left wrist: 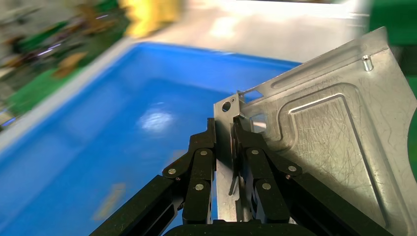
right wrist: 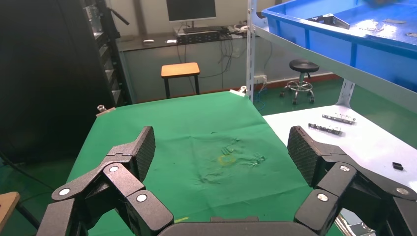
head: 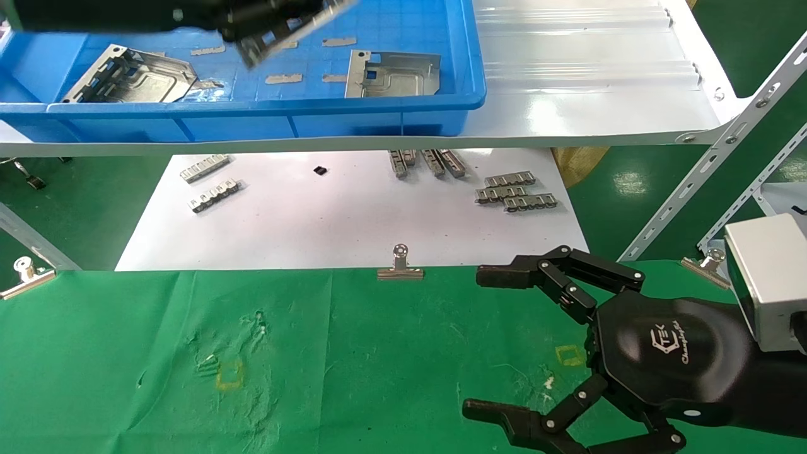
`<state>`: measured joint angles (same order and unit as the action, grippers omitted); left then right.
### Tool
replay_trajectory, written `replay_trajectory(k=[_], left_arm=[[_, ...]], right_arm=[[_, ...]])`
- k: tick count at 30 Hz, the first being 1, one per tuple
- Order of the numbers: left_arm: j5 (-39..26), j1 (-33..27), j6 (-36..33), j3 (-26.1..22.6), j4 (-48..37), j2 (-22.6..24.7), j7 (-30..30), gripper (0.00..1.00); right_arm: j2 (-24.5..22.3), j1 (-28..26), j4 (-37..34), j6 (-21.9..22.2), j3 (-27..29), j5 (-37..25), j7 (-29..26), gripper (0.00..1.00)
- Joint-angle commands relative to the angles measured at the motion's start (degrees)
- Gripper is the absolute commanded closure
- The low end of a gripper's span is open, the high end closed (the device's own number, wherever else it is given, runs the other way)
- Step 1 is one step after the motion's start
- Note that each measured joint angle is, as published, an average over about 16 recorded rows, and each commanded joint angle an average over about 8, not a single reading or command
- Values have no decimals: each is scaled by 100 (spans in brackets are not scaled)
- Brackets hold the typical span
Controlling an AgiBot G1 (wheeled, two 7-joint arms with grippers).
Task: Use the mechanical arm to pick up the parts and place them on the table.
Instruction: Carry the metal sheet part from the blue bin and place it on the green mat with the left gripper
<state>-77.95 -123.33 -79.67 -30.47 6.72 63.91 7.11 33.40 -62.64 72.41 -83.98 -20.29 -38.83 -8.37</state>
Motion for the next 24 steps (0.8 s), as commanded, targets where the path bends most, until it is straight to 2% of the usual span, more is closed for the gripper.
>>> replay_trajectory(k=[1,6,11,16,19,24], left_arm=[[32,11,-546,6,55,-84,193,100],[118,85,-1103,-11,187,-198,587,100],[268,316,-1218,-147,570,-350,889,100],[645,824,-1236,-407,1302,-664,1266,100],[776,1197,-1207,-672,1831,-897,1708,100],[667,1725,-1155,-1208,2420,-1195,2908,100]], right_arm=[[0,0,0,0,0,0,0,0],[0,0,0,0,0,0,0,0],[0,0,0,0,-1,1,0,0],[0,0,0,0,-1,1,1,0],[0,0,0,1,-1,1,1,0],[-1,0,0,1,-2,1,1,0]])
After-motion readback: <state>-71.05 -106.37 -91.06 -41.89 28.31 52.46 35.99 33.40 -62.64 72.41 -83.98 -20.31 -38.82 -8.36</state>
